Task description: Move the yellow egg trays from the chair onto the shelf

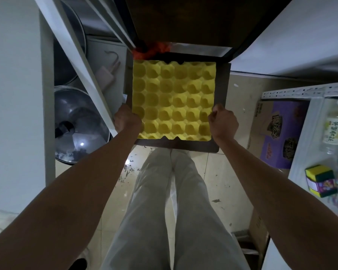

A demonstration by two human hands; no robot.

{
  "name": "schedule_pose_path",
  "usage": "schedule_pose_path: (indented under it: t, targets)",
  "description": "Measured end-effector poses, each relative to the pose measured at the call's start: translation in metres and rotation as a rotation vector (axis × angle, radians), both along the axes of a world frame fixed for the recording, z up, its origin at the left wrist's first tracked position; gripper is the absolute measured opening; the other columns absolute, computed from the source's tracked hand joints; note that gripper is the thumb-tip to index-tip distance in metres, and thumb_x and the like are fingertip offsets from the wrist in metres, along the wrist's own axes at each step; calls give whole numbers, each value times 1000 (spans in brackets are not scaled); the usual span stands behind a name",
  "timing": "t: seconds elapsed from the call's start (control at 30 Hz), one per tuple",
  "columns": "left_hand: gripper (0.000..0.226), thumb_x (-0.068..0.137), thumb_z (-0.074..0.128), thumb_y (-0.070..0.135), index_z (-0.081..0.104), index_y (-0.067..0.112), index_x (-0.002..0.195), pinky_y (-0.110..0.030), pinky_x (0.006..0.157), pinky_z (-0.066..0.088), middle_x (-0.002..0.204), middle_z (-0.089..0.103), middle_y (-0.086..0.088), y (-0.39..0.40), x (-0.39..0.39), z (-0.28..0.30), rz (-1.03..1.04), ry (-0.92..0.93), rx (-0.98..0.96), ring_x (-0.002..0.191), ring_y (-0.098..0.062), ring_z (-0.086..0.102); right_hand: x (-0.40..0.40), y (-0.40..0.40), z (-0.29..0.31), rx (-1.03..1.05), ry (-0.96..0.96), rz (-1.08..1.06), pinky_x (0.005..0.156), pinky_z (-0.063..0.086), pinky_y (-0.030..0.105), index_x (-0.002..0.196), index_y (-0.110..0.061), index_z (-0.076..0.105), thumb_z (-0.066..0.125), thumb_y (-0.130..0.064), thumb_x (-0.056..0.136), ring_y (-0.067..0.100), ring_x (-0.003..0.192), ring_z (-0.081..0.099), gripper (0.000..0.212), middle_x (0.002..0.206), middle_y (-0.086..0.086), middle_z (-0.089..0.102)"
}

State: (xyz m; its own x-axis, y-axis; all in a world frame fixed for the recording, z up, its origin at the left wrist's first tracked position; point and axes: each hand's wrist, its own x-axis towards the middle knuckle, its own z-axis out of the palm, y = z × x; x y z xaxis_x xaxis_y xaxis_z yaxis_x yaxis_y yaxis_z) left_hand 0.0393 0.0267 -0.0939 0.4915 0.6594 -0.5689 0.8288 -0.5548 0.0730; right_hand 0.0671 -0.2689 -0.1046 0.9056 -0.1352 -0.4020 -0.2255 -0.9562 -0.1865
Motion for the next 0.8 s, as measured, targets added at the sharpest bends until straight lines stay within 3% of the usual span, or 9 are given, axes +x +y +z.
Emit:
schedule_pose_path:
  t: [0.23,0.47,0.6,0.7,0.8]
  targets:
    - [29,92,50,6,61,6,118,-46,83,54,118,68,-21,-5,4,45,-14,-26,-78,110,-42,66,-4,-10,38,85,1,-96,61,38,28,96,-19,65,58,-25,93,27,74,64,10,82,5,69]
    - [19,91,54,11,62,3,106,-40,70,49,98,68,-20,-15,1,104,45,-110,-116,94,-41,68,-15,-19,87,201,41,-309,60,39,30,99,-19,56,56,-26,95,22,67,53,8,76,-1,58]
    - [16,87,61,7,66,8,103,-44,82,58,100,70,-17,-33,3,148,101,-134,-263,100,-41,70,-27,-30,121,461,89,-619,59,41,33,97,-15,43,61,-26,89,26,69,56,23,76,0,55]
    - [41,91,66,7,65,-1,131,-59,101,55,130,66,-29,-54,6,173,137,-57,-513,120,-49,64,-49,-55,154,555,-3,-814,58,40,33,97,-12,44,65,-21,86,26,71,56,26,74,-1,51]
    - [49,90,68,11,63,2,138,-60,105,52,135,65,-22,-86,4,196,38,-37,-645,122,-44,63,-87,-85,194,525,-97,-912,66,42,32,115,-12,56,67,-17,88,22,84,59,30,92,-3,60]
